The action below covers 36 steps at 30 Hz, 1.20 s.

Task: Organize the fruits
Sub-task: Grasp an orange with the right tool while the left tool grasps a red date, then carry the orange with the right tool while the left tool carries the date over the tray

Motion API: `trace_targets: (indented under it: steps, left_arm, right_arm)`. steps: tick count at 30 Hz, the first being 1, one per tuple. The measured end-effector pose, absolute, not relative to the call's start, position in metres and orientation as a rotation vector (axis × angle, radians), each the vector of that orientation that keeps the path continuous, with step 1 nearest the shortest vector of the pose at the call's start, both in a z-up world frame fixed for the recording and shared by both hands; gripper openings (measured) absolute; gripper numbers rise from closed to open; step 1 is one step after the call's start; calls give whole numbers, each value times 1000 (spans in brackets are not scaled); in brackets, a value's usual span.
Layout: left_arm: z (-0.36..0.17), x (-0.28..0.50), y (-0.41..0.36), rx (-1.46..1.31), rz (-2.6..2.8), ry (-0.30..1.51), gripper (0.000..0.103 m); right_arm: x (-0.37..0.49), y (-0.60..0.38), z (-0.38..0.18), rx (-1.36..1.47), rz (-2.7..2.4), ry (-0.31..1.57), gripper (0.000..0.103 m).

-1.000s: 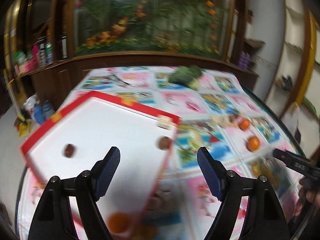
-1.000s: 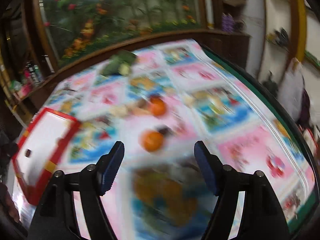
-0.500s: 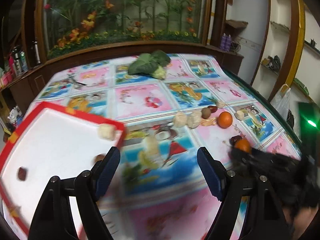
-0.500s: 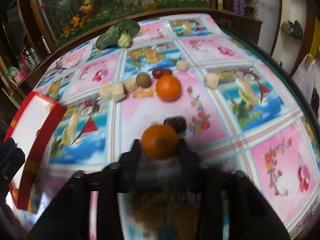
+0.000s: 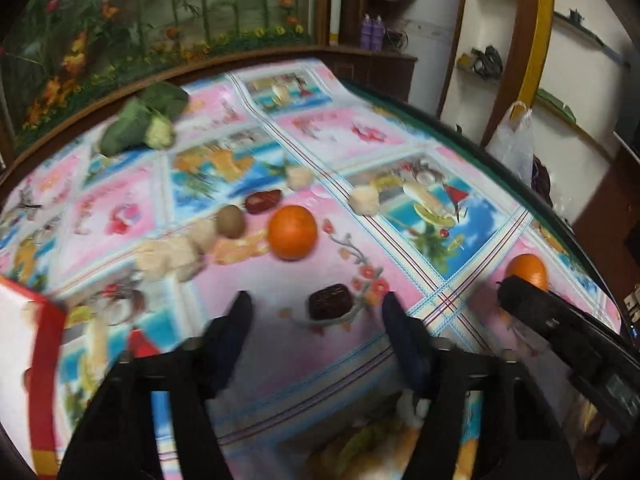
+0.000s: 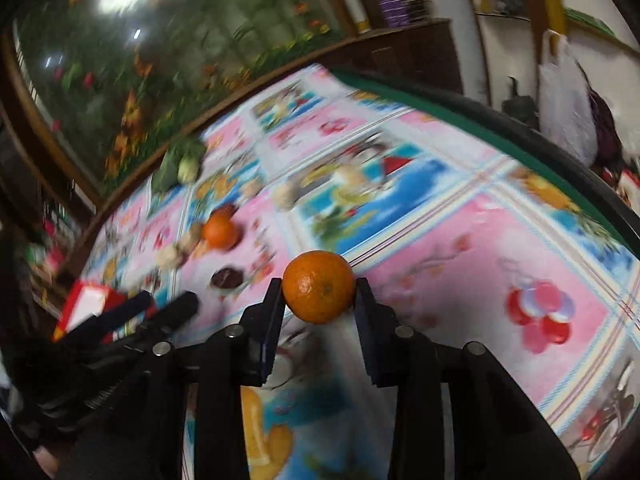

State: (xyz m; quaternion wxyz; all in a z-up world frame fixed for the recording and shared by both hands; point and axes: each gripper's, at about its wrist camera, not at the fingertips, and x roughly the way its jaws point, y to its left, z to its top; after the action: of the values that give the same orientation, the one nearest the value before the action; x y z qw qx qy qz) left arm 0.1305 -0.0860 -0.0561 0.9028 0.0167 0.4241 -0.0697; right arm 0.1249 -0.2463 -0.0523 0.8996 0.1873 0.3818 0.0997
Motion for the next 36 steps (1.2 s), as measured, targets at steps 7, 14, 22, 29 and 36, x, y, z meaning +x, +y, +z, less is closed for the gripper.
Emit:
trace_targets:
  steps: [7,14,22,29,36]
  left_arm:
    - [-59,125,-83,45,-130,884,24]
    - [-49,94,-57,-1,-96,868,24]
    - [-31,54,-33,-69,-98,822,24]
    - [-16,28,-8,-120,-77,790,24]
    - [-2,-2,35,-167,-9,744,24]
  right_arm:
    - [125,-245,-48,371,219,767,36]
    - [125,-239,-52,309,188,779,36]
    - [117,-218,-49,215,201,788,36]
    - [91,-204,-38,157,207,793,36]
    - [67,-185,-22,84,238,786,36]
